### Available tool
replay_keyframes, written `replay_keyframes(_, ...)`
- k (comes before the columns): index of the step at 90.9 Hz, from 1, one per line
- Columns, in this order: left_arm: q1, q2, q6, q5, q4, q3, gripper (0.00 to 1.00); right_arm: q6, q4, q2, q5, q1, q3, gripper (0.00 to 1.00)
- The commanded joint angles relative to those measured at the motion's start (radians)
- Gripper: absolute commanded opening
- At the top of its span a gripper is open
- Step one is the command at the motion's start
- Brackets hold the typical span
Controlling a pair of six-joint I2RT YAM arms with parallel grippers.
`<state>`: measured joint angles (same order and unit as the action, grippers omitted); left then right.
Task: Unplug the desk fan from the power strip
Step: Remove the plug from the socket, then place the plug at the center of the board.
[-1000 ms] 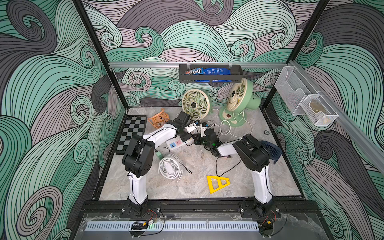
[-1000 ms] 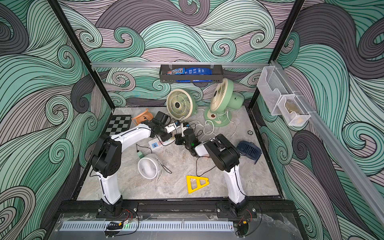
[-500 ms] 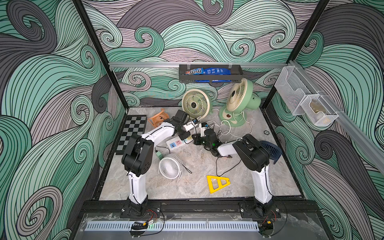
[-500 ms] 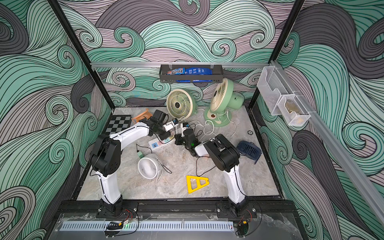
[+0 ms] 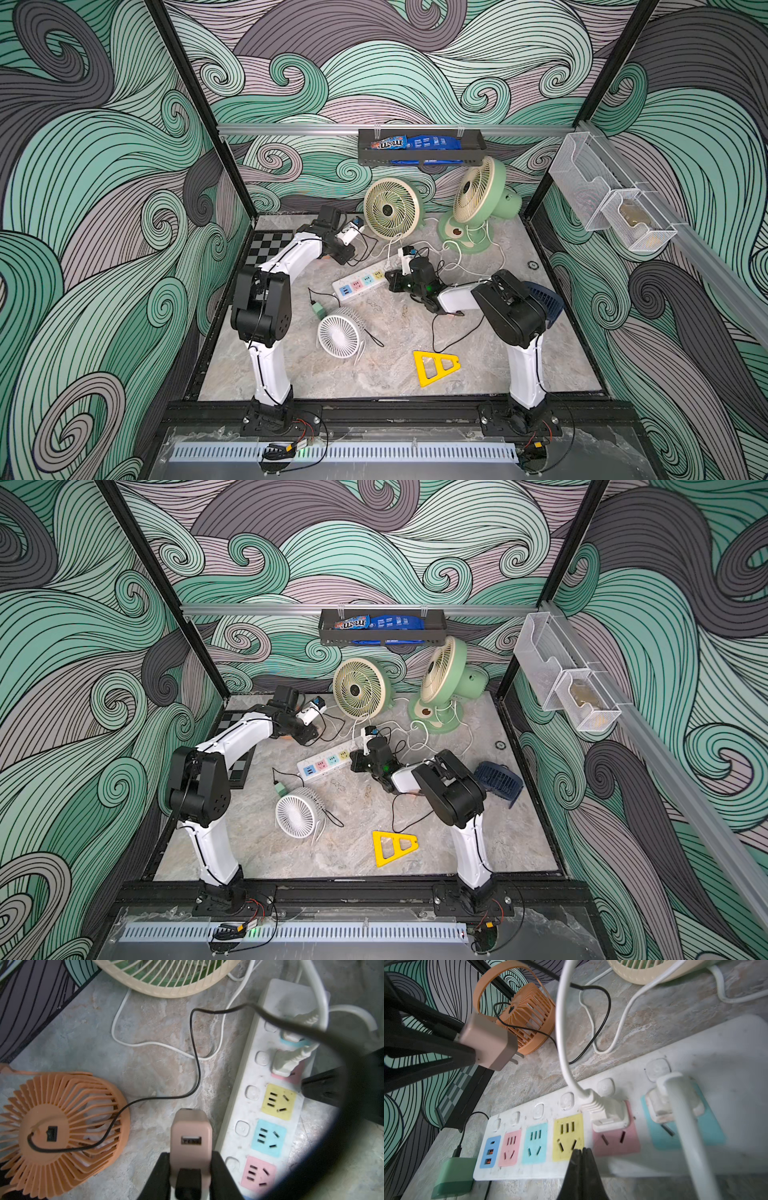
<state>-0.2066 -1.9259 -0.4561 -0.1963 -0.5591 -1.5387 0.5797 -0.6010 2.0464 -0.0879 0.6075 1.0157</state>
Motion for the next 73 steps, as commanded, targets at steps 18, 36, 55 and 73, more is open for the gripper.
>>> replay_keyframes(18,0.139,0.067,0.086,-0.14,-0.066,0.023,0.0,-0.037,0.028,-0.13,-0.01,0.006,-0.026,0.05)
replay_keyframes(36,0.221,0.085,0.092,-0.173,-0.069,0.094,0.0,-0.038,0.02,-0.159,-0.009,0.003,-0.039,0.05)
replay_keyframes(55,0.284,0.06,0.083,-0.181,-0.083,0.119,0.0,-0.032,0.009,-0.164,-0.009,-0.004,-0.052,0.05)
replay_keyframes(73,0.298,0.046,0.079,-0.18,-0.082,0.133,0.02,-0.032,0.006,-0.157,-0.009,-0.005,-0.049,0.05)
